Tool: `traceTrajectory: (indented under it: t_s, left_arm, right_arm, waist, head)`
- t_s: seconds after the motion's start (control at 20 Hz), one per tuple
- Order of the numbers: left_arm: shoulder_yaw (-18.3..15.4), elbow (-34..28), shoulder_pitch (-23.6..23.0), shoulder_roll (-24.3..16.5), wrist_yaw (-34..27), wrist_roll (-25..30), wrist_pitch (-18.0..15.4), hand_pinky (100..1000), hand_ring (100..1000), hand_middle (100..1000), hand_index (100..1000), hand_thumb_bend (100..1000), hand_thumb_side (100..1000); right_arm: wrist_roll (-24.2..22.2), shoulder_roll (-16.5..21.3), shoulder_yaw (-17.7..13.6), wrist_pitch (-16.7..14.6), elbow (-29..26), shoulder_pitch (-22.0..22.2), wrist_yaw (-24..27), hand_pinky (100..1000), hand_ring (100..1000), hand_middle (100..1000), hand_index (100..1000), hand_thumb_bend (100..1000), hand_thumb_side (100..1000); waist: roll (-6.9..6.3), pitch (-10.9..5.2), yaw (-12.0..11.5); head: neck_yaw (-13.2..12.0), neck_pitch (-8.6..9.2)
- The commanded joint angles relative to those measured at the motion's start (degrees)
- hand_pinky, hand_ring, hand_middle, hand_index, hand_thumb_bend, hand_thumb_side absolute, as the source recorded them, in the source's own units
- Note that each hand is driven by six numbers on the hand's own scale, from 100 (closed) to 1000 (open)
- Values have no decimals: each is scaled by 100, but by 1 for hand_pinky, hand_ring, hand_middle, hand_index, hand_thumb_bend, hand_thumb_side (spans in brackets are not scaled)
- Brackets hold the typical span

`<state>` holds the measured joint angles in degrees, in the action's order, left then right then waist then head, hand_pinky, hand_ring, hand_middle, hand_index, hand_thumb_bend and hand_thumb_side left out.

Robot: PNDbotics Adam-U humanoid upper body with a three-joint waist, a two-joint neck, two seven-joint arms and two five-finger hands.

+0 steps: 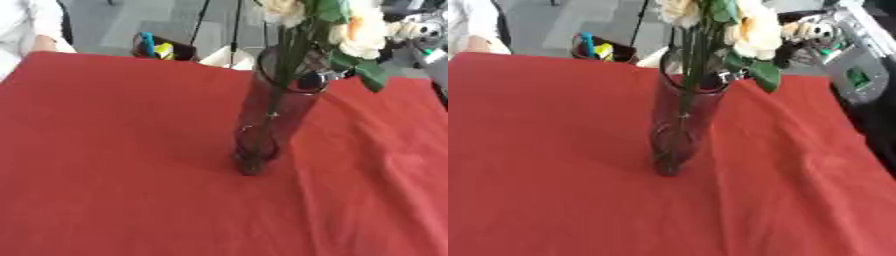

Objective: Arrange flowers into the vase.

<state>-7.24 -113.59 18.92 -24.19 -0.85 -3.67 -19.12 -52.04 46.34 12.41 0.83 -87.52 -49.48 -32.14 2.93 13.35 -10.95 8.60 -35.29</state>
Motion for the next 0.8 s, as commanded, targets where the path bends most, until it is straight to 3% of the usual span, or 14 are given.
traceTrajectory:
  t_s: [0.05, 0.3, 0.45, 0.65, 0.8]
  left_arm:
    - [-23, -100, 16, -143, 9, -31, 1, 724, 875, 861, 951, 100, 978]
    - [-29, -100, -5, -141, 17, -39, 1, 724, 875, 861, 951, 100, 977]
    - [-34, -100, -18, -132, 20, -46, -1, 724, 876, 861, 951, 100, 978]
    - [-38, -100, -34, -113, 29, -46, 7, 724, 876, 861, 950, 100, 977]
    - [-12, -100, 5, -111, 20, -24, 9, 724, 877, 862, 950, 100, 978]
  right_arm:
    - [7, 252, -208, 78, -227, -23, 155, 944, 941, 950, 1000, 741, 945]
    - [7, 288, -281, 160, -345, 28, 249, 942, 931, 942, 1000, 742, 961]
    - [59, 176, -405, 156, -540, -89, 539, 924, 872, 880, 1000, 719, 1000]
    - [614, 47, -385, 211, -917, -316, 869, 883, 822, 814, 997, 622, 1000]
    - [979, -46, -231, 262, -1041, -463, 902, 879, 817, 807, 989, 609, 1000]
  waist:
    - [-39, -133, 9]
    - [-70, -153, 22]
    - [-72, -150, 17]
    - [-55, -144, -2]
    - [-46, -141, 1]
  head:
    - [6, -55]
    - [13, -70]
    - [5, -45]
    - [33, -1]
    - [61, 18]
